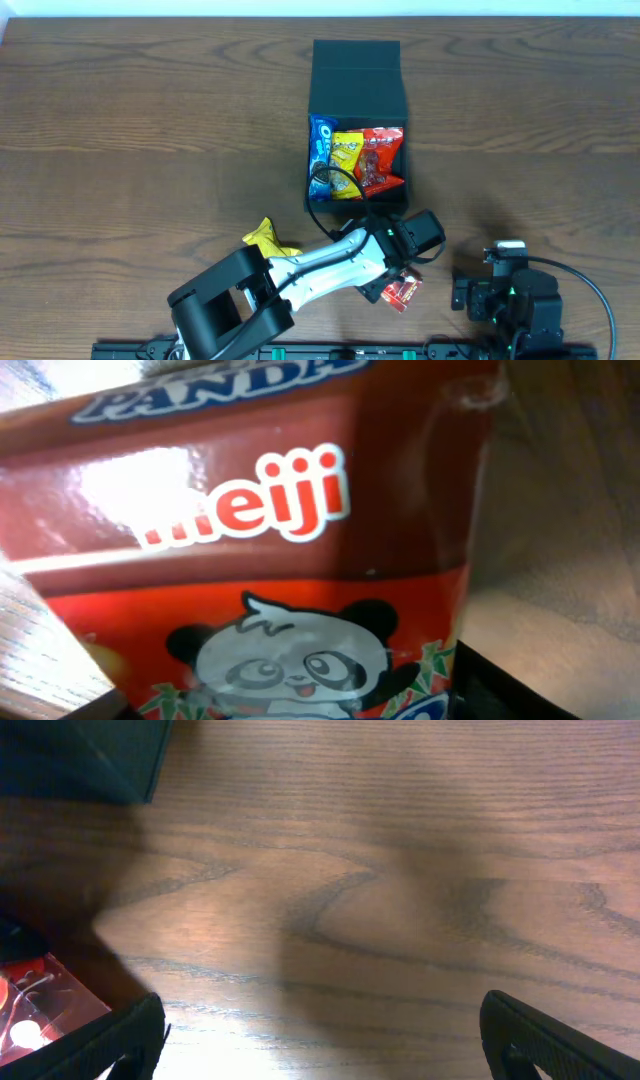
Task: Pack container
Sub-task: 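Grasp the red Meiji Hello Panda box with the left gripper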
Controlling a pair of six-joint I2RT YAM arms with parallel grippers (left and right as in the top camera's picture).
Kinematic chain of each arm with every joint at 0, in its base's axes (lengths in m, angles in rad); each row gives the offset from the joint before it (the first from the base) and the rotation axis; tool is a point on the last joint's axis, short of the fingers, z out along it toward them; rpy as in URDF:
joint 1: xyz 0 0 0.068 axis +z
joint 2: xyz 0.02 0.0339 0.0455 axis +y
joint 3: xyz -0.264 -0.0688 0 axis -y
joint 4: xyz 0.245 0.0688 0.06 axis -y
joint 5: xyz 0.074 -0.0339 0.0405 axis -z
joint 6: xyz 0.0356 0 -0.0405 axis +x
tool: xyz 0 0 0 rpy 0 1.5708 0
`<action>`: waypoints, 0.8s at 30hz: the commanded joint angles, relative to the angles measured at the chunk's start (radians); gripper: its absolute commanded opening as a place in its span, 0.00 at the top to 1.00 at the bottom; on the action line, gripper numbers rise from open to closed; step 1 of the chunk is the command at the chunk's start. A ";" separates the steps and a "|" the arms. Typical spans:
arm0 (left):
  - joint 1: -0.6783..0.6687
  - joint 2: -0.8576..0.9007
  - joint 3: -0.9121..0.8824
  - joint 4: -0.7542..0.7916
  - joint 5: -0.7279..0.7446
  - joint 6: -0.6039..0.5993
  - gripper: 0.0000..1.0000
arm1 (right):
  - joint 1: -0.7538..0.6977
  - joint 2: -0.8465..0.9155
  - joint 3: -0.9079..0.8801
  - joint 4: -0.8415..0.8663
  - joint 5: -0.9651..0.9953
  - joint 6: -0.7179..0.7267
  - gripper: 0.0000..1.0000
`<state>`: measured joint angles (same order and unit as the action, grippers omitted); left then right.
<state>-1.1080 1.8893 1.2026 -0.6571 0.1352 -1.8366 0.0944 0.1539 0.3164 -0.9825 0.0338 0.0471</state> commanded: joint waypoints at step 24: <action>-0.005 0.018 -0.008 -0.014 -0.011 -0.004 0.54 | -0.009 -0.007 -0.004 -0.003 -0.001 -0.011 0.01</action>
<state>-1.1103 1.8896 1.2026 -0.6662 0.1349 -1.8362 0.0944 0.1539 0.3164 -0.9825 0.0338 0.0471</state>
